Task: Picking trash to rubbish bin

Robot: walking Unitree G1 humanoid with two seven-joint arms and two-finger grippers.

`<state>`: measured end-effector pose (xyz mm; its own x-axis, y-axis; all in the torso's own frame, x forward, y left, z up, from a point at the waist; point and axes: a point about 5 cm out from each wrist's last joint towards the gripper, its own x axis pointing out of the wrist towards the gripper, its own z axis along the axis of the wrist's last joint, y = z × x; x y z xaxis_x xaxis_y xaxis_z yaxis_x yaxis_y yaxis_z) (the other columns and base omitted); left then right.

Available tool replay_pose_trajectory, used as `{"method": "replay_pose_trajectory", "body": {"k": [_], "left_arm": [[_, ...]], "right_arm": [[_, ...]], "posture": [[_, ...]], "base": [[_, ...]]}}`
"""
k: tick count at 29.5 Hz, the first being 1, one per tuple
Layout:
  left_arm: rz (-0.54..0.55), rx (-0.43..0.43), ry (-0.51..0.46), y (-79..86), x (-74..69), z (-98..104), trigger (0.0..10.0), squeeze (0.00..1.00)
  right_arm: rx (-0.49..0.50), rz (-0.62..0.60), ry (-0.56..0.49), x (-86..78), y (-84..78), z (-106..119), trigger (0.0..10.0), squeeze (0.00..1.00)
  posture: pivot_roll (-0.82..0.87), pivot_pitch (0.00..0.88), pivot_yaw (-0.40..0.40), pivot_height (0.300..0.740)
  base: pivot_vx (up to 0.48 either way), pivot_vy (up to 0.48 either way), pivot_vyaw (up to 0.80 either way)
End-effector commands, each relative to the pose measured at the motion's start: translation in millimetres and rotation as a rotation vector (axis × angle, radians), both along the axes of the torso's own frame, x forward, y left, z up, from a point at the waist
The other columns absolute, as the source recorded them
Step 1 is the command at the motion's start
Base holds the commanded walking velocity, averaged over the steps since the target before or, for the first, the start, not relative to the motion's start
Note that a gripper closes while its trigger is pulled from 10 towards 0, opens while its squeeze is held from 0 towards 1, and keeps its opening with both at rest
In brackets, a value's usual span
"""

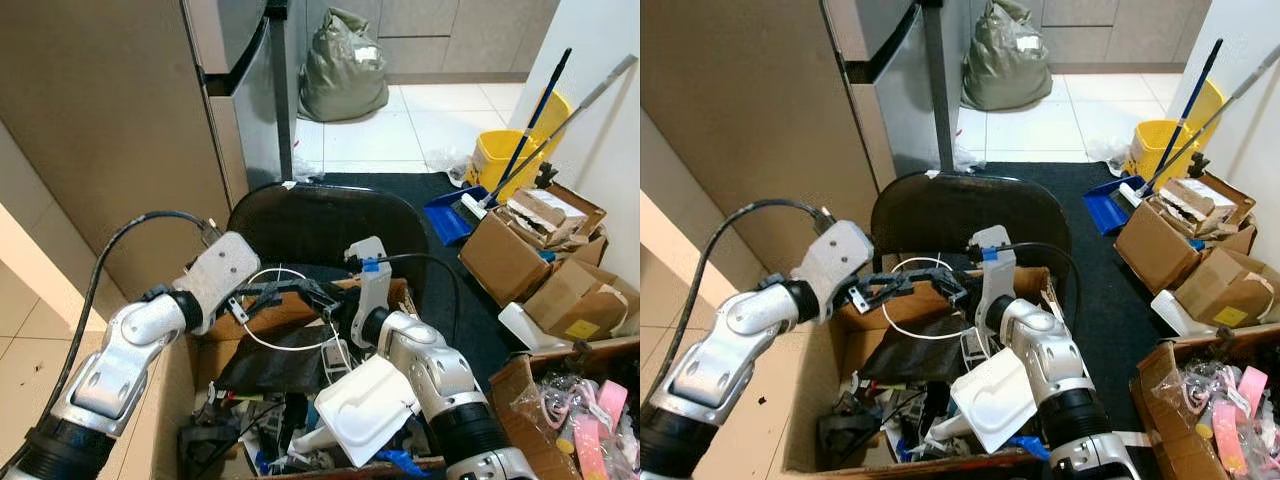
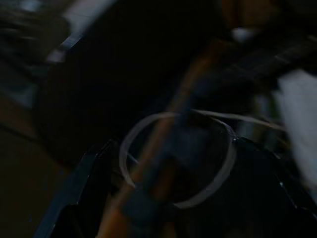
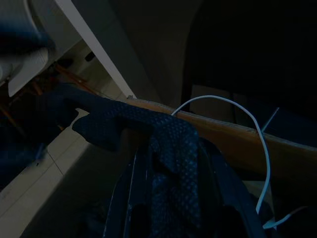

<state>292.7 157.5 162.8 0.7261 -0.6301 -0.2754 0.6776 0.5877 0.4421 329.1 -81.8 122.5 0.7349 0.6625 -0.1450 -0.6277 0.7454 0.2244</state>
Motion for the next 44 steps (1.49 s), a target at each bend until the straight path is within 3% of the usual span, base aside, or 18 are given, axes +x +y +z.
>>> {"method": "replay_pose_trajectory", "body": {"k": [1, 10, 13, 21, 26, 34, 35, 36, 44], "left_arm": [[-0.024, 0.026, 0.044, 1.5, -4.8, -5, 10.0, 0.0], [0.003, -0.073, 0.108, -5.2, -7.9, -10, 10.0, 0.0], [-0.033, 0.019, 0.149, -2.5, -12.6, -22, 10.0, 0.0], [0.009, 0.074, 0.155, 6.1, -11.2, -25, 10.0, 0.0], [0.039, 0.156, 0.109, 13.7, -6.8, -25, 10.0, 0.0], [0.053, 0.149, 0.103, 14.8, -5.2, -26, 10.0, 0.0], [0.062, 0.144, 0.101, 15.0, -4.5, -25, 6.7, 0.0], [0.07, 0.141, 0.098, 15.3, -3.9, -25, 0.5, 0.0], [0.08, 0.125, 0.089, 16.1, -1.9, -24, 0.0, 0.0]], "right_arm": [[0.003, -0.007, 0.005, 0.5, 0.7, -2, 10.0, 0.0], [0.006, -0.004, 0.009, 0.7, 1.4, -2, 10.0, 0.0], [0.007, 0.036, 0.022, -1.6, 6.1, -2, 10.0, 0.0], [0.035, 0.158, 0.063, -13.5, 12.7, -2, 10.0, 0.0], [0.027, 0.218, 0.073, -18.8, 10.9, -3, 10.0, 0.0], [0.046, 0.227, 0.071, -20.0, 9.5, 1, 10.0, 0.0], [0.047, 0.225, 0.07, -20.0, 9.6, 1, 10.0, 0.0], [0.048, 0.224, 0.07, -20.0, 9.7, 1, 10.0, 0.0], [0.051, 0.231, 0.075, -21.2, 11.2, 1, 10.0, 0.0]], "posture": [[0.05, 0.134, 0.059, 0.74], [0.06, 0.125, 0.058, 0.74], [0.05, 0.118, 0.062, 0.74], [0.05, 0.111, 0.065, 0.74], [0.06, 0.109, 0.068, 0.74], [0.05, 0.111, 0.07, 0.74], [0.05, 0.112, 0.07, 0.74], [0.05, 0.112, 0.07, 0.74], [0.06, 0.115, 0.069, 0.74]], "base": [[0.0, 0.0, 0.0], [0.0, 0.0, 0.0], [0.0, 0.0, 0.0], [0.0, 0.0, 0.0], [0.0, 0.0, 0.0], [0.0, 0.0, 0.0], [0.0, 0.0, 0.0], [0.0, 0.0, 0.0], [0.0, 0.0, 0.0]]}}
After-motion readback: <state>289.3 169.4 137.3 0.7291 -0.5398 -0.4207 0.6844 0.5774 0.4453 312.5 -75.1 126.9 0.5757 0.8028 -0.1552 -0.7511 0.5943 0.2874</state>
